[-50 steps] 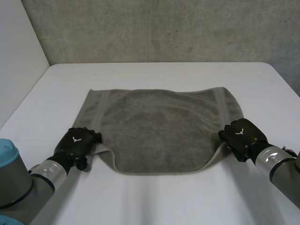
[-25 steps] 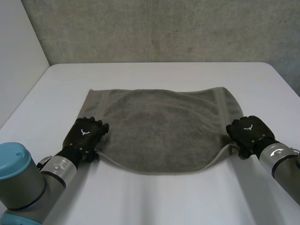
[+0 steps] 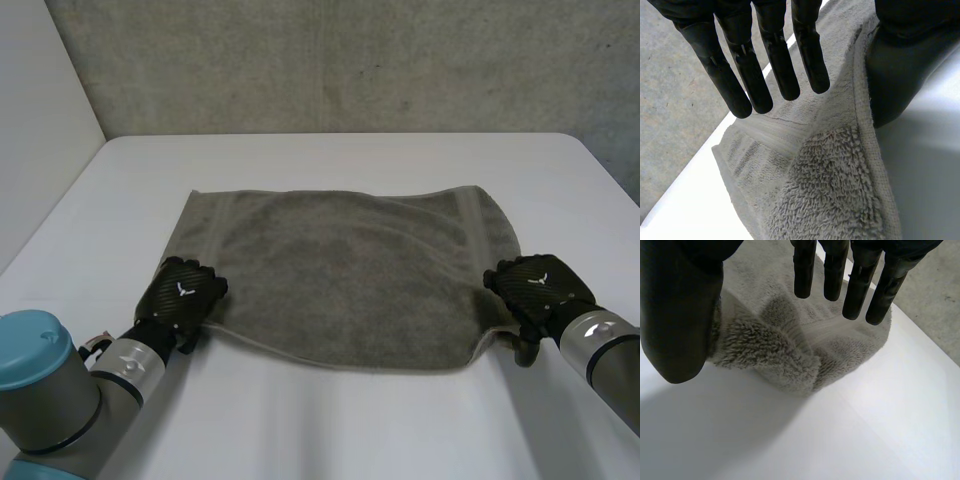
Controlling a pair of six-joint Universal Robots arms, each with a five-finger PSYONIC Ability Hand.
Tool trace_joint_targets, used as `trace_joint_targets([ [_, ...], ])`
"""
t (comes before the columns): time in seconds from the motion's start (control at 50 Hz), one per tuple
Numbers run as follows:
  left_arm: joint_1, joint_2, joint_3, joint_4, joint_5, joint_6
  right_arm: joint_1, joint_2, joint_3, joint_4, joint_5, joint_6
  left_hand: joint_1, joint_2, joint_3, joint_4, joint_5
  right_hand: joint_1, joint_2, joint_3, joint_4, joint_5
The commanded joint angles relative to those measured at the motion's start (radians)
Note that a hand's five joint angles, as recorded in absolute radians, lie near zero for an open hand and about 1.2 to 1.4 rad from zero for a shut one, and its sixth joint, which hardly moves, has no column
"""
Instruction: Fold the towel.
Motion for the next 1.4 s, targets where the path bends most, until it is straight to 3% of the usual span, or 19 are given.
trace_joint_targets([
  [0.02, 0.003, 0.006, -0.003, -0.001, 0.0, -0.004, 0.029, -0.016, 0.01, 0.0, -0.003, 0.059, -0.102, -0.106, -0.104, -0.103, -0.27, -0.041, -0.067, -0.062, -0.041, 0.0],
  [0.44, 0.012, 0.009, -0.006, -0.008, 0.0, -0.004, 0.066, 0.008, 0.01, -0.026, 0.007, 0.079, -0.093, -0.097, -0.096, -0.094, -0.261, 0.032, 0.007, 0.012, 0.032, 0.074],
  [0.58, 0.017, 0.011, -0.004, -0.011, -0.006, -0.004, 0.06, 0.042, -0.007, -0.057, 0.056, 0.03, -0.023, -0.027, -0.025, -0.024, -0.191, 0.352, 0.326, 0.331, 0.352, 0.393],
  [0.76, 0.021, 0.011, 0.002, -0.013, -0.061, -0.001, 0.045, 0.047, -0.01, -0.063, 0.081, -0.044, -0.019, -0.023, -0.022, -0.021, -0.188, 0.49, 0.465, 0.47, 0.49, 0.531],
  [0.88, 0.021, 0.011, 0.004, -0.013, -0.065, -0.001, 0.045, 0.044, -0.013, -0.063, 0.078, -0.044, -0.005, -0.009, -0.008, -0.006, -0.173, 0.885, 0.86, 0.865, 0.885, 0.927],
  [0.9, 0.021, 0.011, 0.005, -0.014, -0.065, -0.001, 0.045, 0.044, -0.013, -0.062, 0.08, -0.044, 0.187, 0.183, 0.184, 0.186, 0.019, 1.043, 1.018, 1.023, 1.044, 1.085],
  [0.92, 0.021, 0.012, 0.008, -0.014, -0.066, -0.001, 0.045, 0.044, -0.013, -0.062, 0.08, -0.044, 0.366, 0.362, 0.363, 0.365, 0.198, 1.045, 1.02, 1.025, 1.045, 1.086],
  [1.0, 0.032, 0.035, 0.007, -0.014, -0.066, -0.001, 0.046, 0.037, -0.025, -0.052, 0.083, -0.048, 0.368, 0.364, 0.365, 0.366, 0.2, 1.076, 1.051, 1.056, 1.076, 1.118],
  [1.08, 0.04, 0.135, 0.004, -0.033, -0.072, -0.002, 0.046, -0.002, -0.042, -0.035, 0.084, -0.053, 0.368, 0.364, 0.365, 0.366, 0.2, 1.076, 1.051, 1.056, 1.076, 1.118],
  [1.12, 0.04, 0.187, 0.005, -0.049, -0.078, -0.005, 0.042, -0.118, -0.071, 0.007, 0.078, -0.071, 0.368, 0.364, 0.365, 0.366, 0.2, 1.076, 1.051, 1.056, 1.076, 1.118],
  [1.2, 0.041, 0.301, 0.01, -0.099, -0.084, -0.01, 0.034, -0.212, -0.114, 0.062, 0.07, -0.105, 0.368, 0.364, 0.365, 0.366, 0.2, 1.076, 1.051, 1.056, 1.076, 1.118],
  [1.3, 0.058, 0.517, 0.037, -0.221, -0.081, -0.014, -0.004, -0.323, -0.193, 0.135, 0.064, -0.156, 0.368, 0.364, 0.365, 0.366, 0.2, 1.076, 1.051, 1.056, 1.076, 1.118],
  [1.4, 0.063, 0.612, 0.069, -0.339, -0.075, -0.016, -0.046, -0.395, -0.255, 0.242, 0.012, -0.246, 0.368, 0.364, 0.365, 0.366, 0.2, 1.076, 1.051, 1.056, 1.076, 1.118],
])
